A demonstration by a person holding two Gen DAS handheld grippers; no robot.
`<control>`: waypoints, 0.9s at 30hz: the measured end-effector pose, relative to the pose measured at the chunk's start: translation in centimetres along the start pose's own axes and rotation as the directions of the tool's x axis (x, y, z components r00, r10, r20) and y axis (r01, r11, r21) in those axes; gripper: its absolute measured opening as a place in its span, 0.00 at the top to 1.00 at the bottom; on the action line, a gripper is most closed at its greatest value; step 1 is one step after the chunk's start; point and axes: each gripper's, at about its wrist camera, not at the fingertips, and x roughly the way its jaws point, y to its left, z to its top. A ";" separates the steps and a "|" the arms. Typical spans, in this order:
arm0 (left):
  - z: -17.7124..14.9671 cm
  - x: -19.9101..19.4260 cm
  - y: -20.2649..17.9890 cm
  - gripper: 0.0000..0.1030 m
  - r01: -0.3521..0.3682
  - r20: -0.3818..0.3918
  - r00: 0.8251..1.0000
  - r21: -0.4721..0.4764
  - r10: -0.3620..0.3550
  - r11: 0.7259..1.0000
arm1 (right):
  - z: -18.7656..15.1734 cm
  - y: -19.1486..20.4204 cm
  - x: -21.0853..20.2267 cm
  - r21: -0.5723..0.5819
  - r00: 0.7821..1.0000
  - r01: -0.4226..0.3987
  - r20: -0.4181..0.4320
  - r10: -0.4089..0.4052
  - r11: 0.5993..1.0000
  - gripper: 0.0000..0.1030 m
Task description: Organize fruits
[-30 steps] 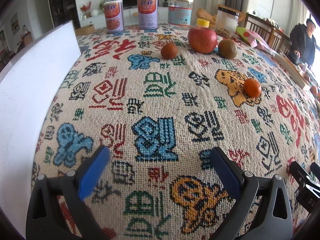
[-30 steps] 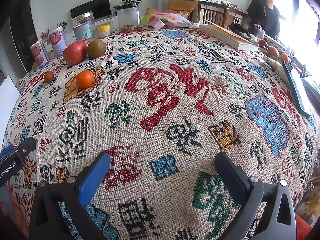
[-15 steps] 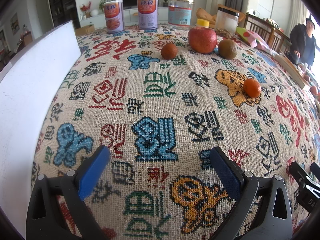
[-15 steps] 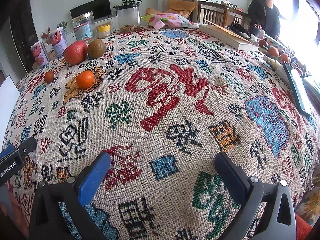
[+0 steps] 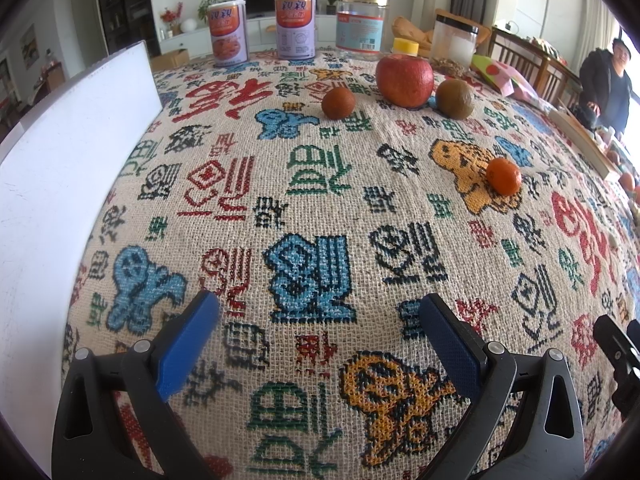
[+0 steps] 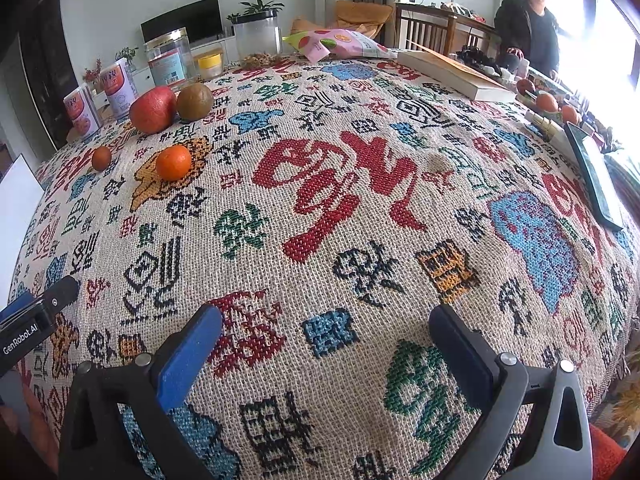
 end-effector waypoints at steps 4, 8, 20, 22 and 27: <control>0.0 0.0 0.0 0.02 0.000 0.000 1.000 0.000 0.000 1.000 | 1.3 1.1 -2.8 -0.067 0.987 -0.013 0.160 0.023 0.998 0.00; 0.0 0.0 0.0 0.02 0.000 0.000 1.000 0.000 0.000 1.000 | 3.7 2.1 -0.2 -0.189 0.994 0.040 0.108 -0.020 0.981 0.00; 0.0 0.0 -0.1 0.02 -0.002 -0.001 1.000 0.002 0.002 1.000 | 3.2 -0.5 3.3 -0.119 0.999 -0.042 -0.032 0.039 0.992 0.00; -0.1 -0.1 -0.3 0.03 0.006 -0.003 1.000 0.007 -0.006 1.000 | 3.2 -0.5 3.3 -0.118 0.999 -0.043 -0.032 0.039 0.992 0.00; 2.3 0.2 -5.2 0.03 0.209 -0.016 0.978 0.099 -0.209 0.973 | 3.4 -0.6 3.5 -0.117 0.999 -0.040 -0.032 0.037 0.992 0.00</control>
